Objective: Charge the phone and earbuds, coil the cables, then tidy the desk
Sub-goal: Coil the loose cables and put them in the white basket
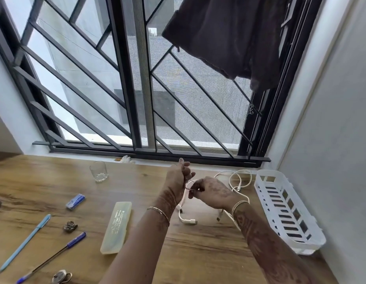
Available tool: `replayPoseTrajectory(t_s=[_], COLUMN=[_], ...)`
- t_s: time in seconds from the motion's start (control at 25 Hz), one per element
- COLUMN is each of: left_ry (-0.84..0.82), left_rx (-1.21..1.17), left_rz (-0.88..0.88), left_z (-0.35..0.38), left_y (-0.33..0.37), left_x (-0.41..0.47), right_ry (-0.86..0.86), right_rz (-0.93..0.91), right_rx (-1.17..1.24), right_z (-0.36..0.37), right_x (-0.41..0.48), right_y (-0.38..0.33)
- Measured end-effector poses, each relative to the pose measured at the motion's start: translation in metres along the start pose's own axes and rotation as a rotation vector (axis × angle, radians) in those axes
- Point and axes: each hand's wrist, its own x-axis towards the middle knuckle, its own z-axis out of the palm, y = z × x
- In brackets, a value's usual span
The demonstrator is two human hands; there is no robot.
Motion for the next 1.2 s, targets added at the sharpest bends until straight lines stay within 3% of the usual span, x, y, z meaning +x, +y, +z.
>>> replayPoseTrajectory(t_s=[0.28, 0.36, 0.44, 0.64, 0.84, 1.08, 1.2], left_ry=[-0.172, -0.22, -0.222, -0.302, -0.455, -0.451, -0.397], left_rx=[0.716, 0.793, 0.727, 0.519, 0.192, -0.104, -0.327], left_rz=[0.113, 0.115, 0.073, -0.025, -0.216, -0.272, -0.286], left_z=[-0.01, -0.01, -0.008, -0.007, -0.014, -0.018, -0.021], left_y=[-0.011, -0.013, -0.012, -0.005, 0.002, -0.004, -0.004], left_x=[-0.014, -0.019, -0.021, -0.024, -0.03, -0.031, -0.028], right_ry=[0.071, 0.106, 0.159, 0.381, 0.297, 0.186, 0.243], right_rz=[-0.046, -0.046, -0.049, -0.08, -0.12, -0.088, -0.044], right_rx=[0.068, 0.019, -0.002, 0.245, 0.929, 1.227, 1.244], right_z=[-0.021, -0.026, -0.029, -0.026, -0.011, 0.011, 0.019], right_x=[-0.001, 0.0, 0.002, 0.006, 0.005, 0.013, 0.013], right_y=[0.002, 0.005, 0.008, 0.008, 0.013, 0.014, 0.019])
